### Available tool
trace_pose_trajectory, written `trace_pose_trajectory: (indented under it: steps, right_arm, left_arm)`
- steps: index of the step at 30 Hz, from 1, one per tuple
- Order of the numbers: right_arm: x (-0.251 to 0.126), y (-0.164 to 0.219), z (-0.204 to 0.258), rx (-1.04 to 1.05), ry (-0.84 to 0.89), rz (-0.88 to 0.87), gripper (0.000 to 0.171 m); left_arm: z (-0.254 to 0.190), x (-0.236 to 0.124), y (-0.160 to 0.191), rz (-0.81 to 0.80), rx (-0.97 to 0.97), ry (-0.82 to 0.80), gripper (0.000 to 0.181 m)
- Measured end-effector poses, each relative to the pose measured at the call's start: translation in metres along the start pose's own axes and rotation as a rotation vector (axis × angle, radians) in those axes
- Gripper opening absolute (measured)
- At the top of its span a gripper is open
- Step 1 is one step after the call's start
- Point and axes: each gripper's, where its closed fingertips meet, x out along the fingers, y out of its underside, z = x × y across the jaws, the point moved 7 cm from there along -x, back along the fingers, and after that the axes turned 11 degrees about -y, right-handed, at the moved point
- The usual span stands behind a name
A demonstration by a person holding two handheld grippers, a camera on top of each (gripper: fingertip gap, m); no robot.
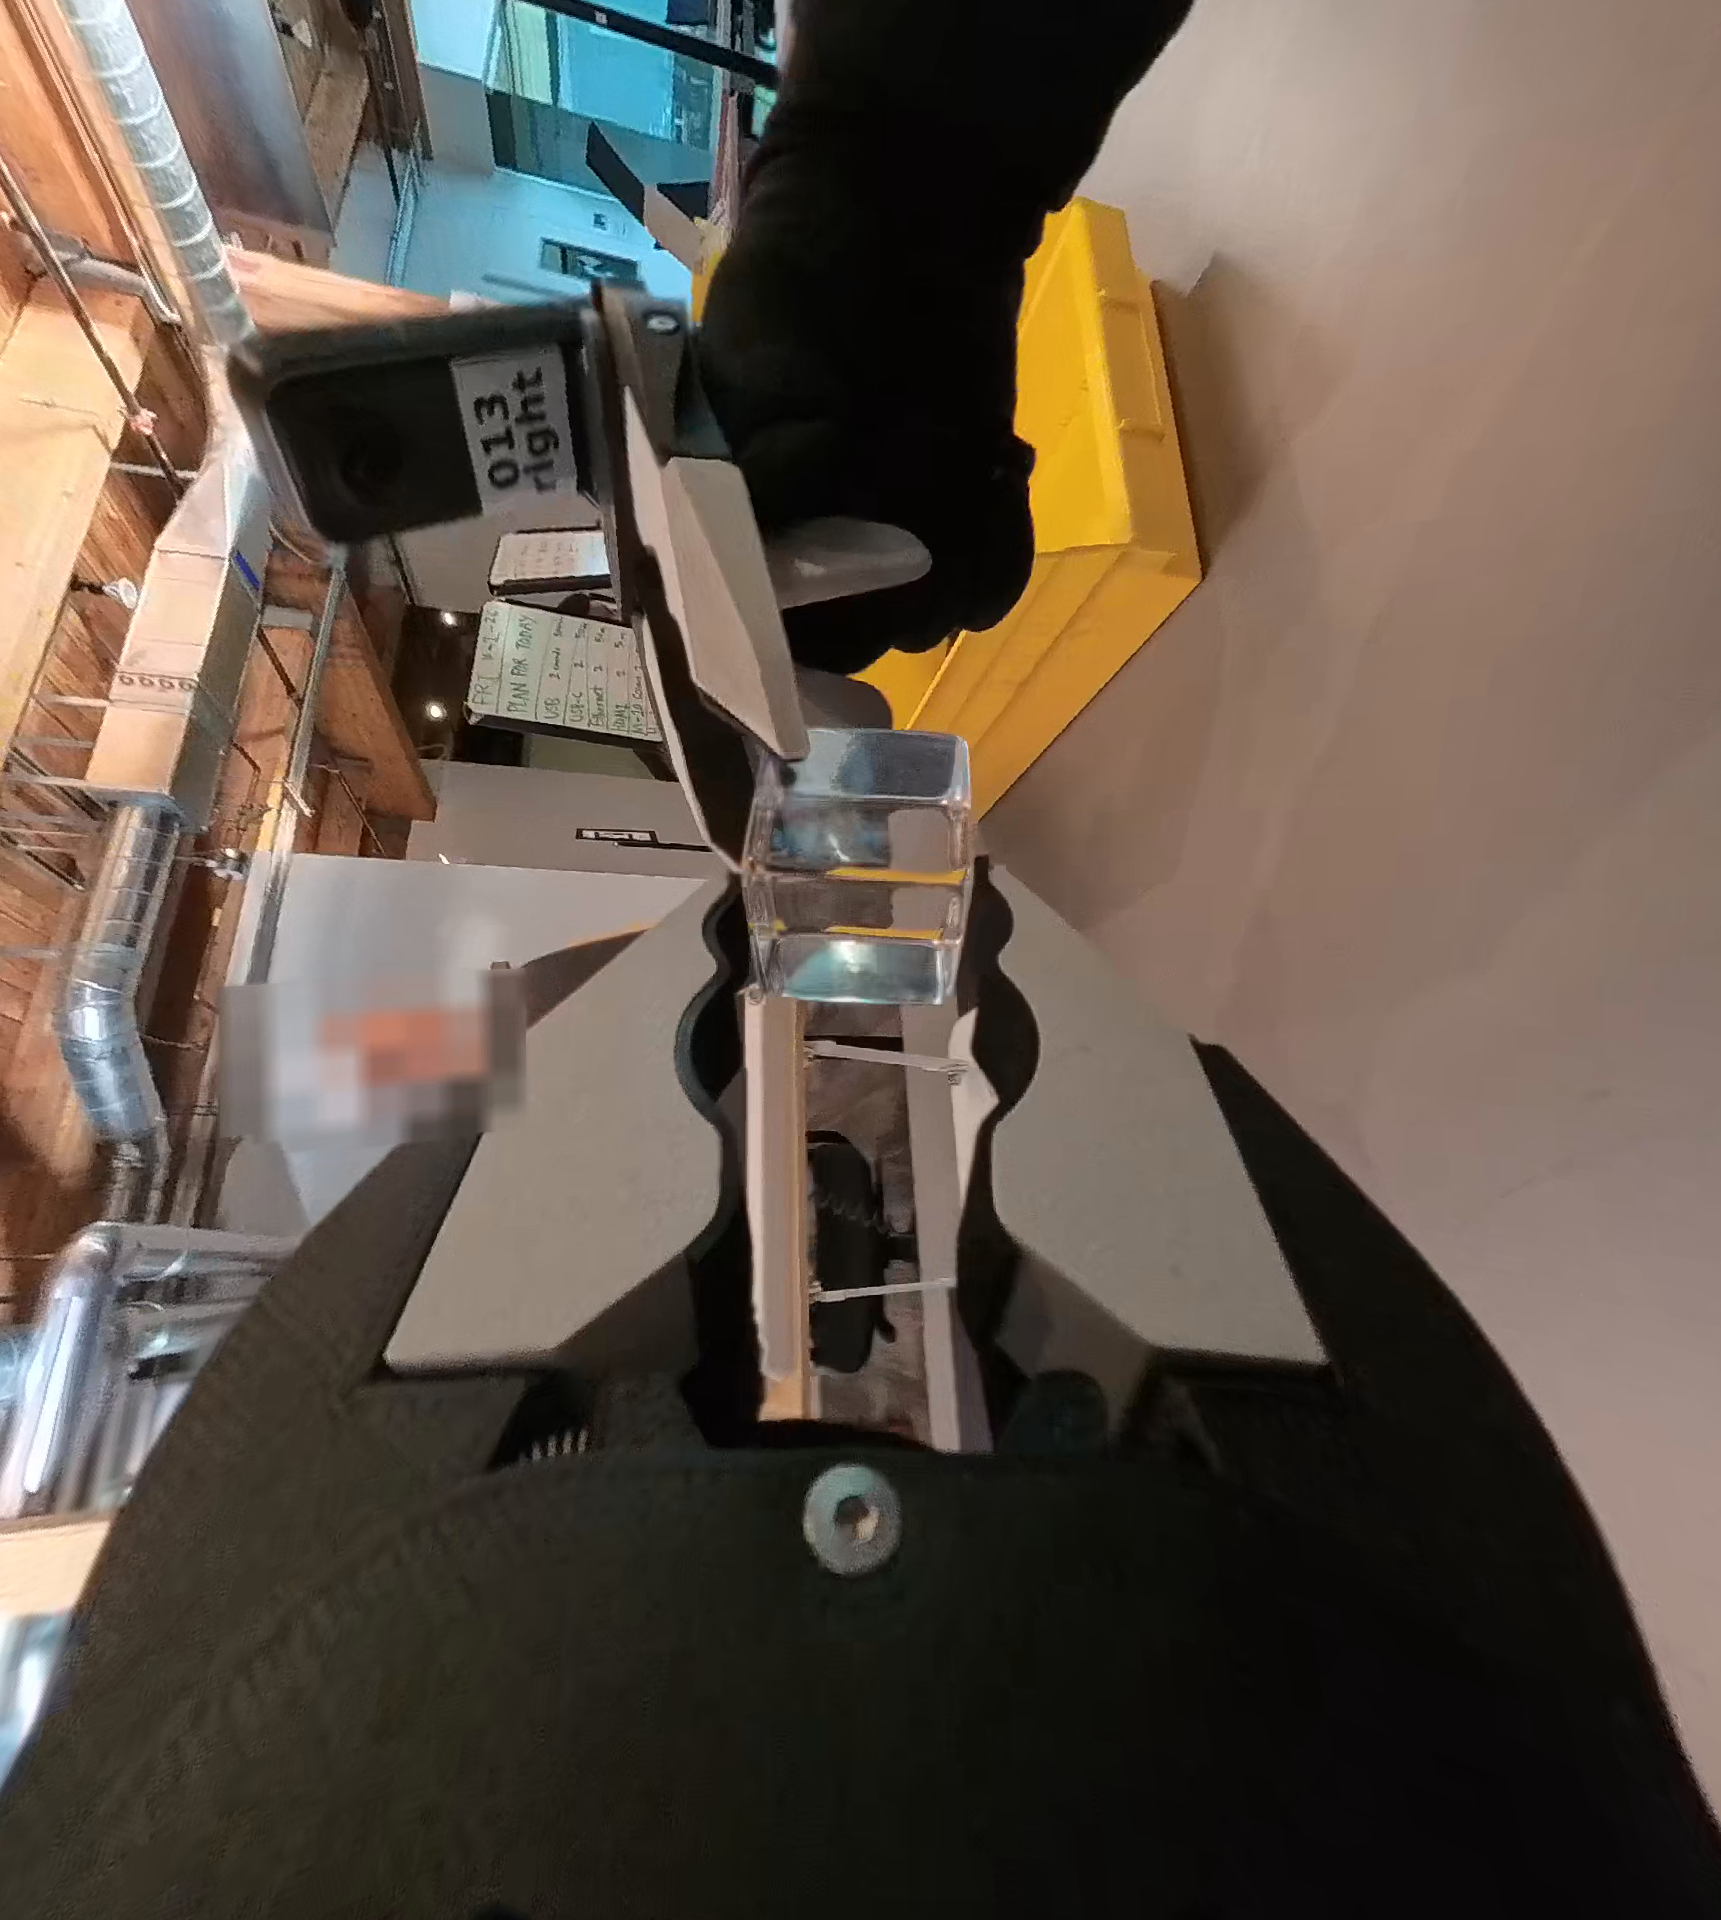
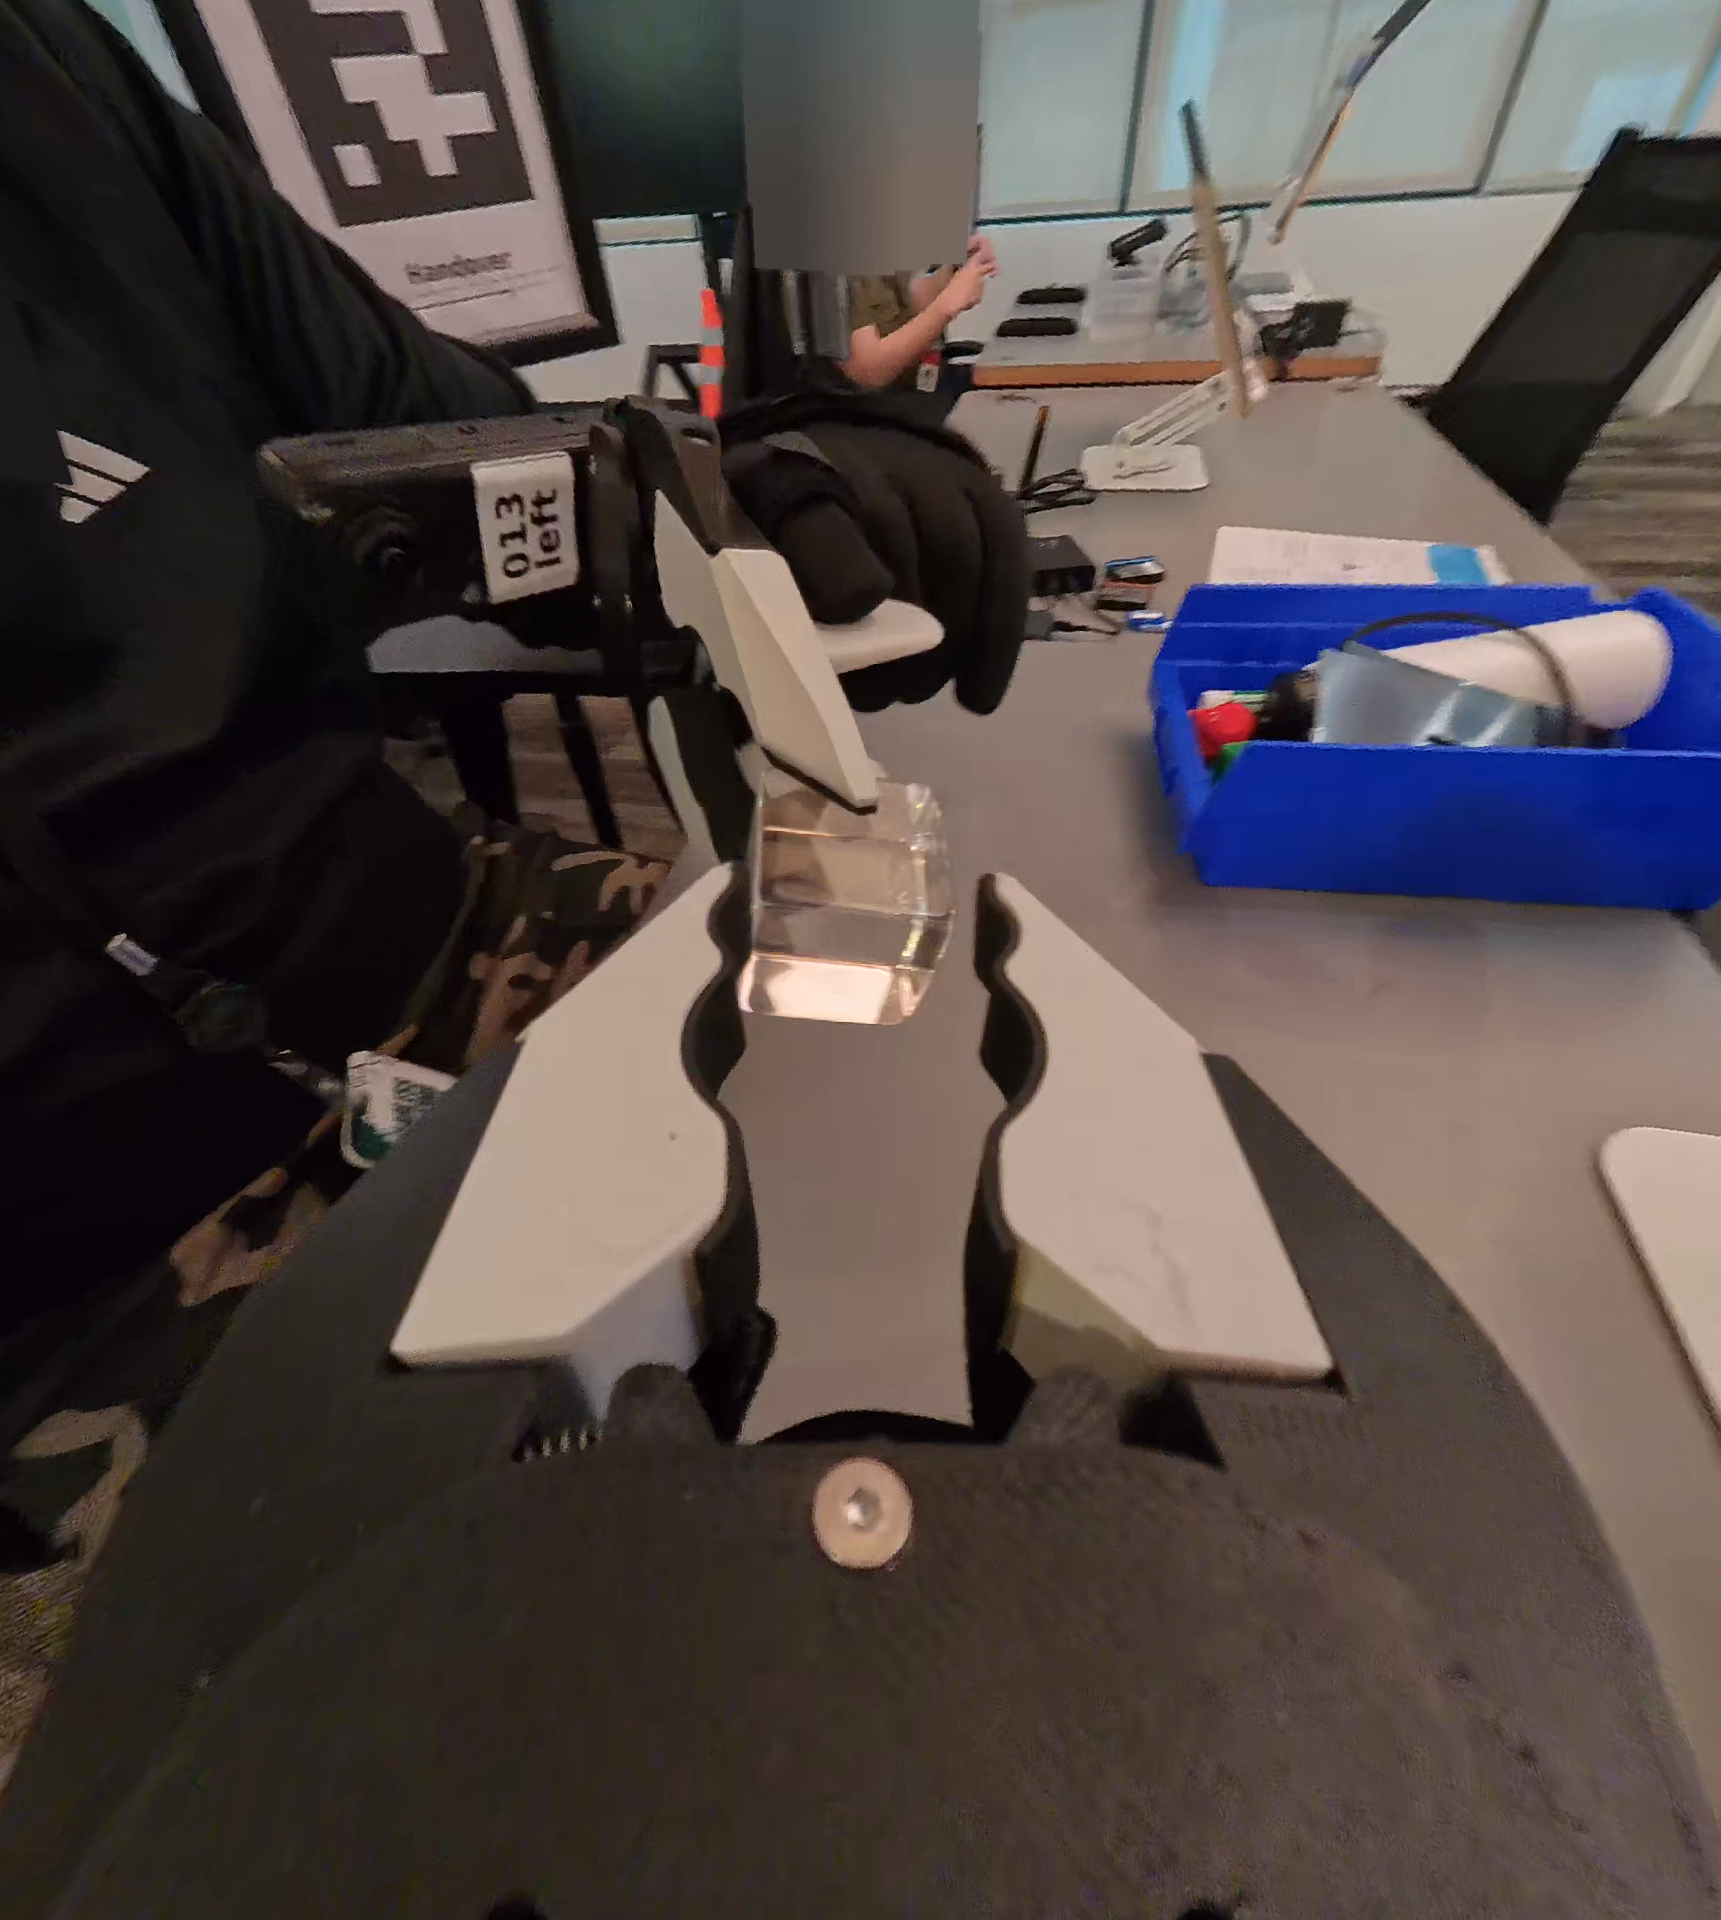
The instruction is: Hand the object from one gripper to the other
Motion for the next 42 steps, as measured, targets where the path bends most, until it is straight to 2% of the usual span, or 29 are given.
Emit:
trace_pose_trajectory:
  steps: [2,5,10,15,18,23,29,35,39,42]
  right_arm:
    - [-0.005,-0.007,-0.001,-0.055,0.083,-0.002,0.055]
    - [-0.010,-0.022,0.011,-0.249,0.222,0.051,0.055]
    - [0.007,-0.032,0.032,-0.526,0.399,0.294,0.051]
    - [0.021,-0.038,0.042,-0.634,0.419,0.333,0.044]
    - [0.024,-0.041,0.044,-0.656,0.419,0.346,0.039]
    - [0.025,-0.041,0.046,-0.646,0.409,0.357,0.038]
    - [0.022,-0.040,0.044,-0.588,0.407,0.290,0.037]
    - [0.015,-0.040,0.043,-0.546,0.428,0.238,0.037]
    - [-0.010,-0.044,0.044,-0.502,0.493,0.165,0.038]
    - [-0.057,-0.045,0.038,-0.436,0.655,0.155,0.038]
  left_arm:
    - [0.005,-0.001,0.002,-0.001,-0.075,0.005,0.039]
    - [0.016,-0.004,0.008,0.001,-0.178,0.003,0.040]
    - [0.034,-0.009,0.012,-0.045,-0.367,0.010,0.040]
    - [0.043,-0.013,0.007,-0.104,-0.487,0.055,0.041]
    - [0.046,-0.014,0.006,-0.118,-0.516,0.066,0.041]
    - [0.046,-0.016,0.006,-0.136,-0.540,0.088,0.041]
    - [0.047,-0.013,0.006,-0.149,-0.563,0.082,0.041]
    - [0.054,-0.011,0.013,-0.127,-0.589,0.046,0.055]
    - [0.055,-0.014,0.023,-0.084,-0.600,0.020,0.057]
    - [0.053,-0.019,0.039,0.001,-0.593,0.004,0.050]
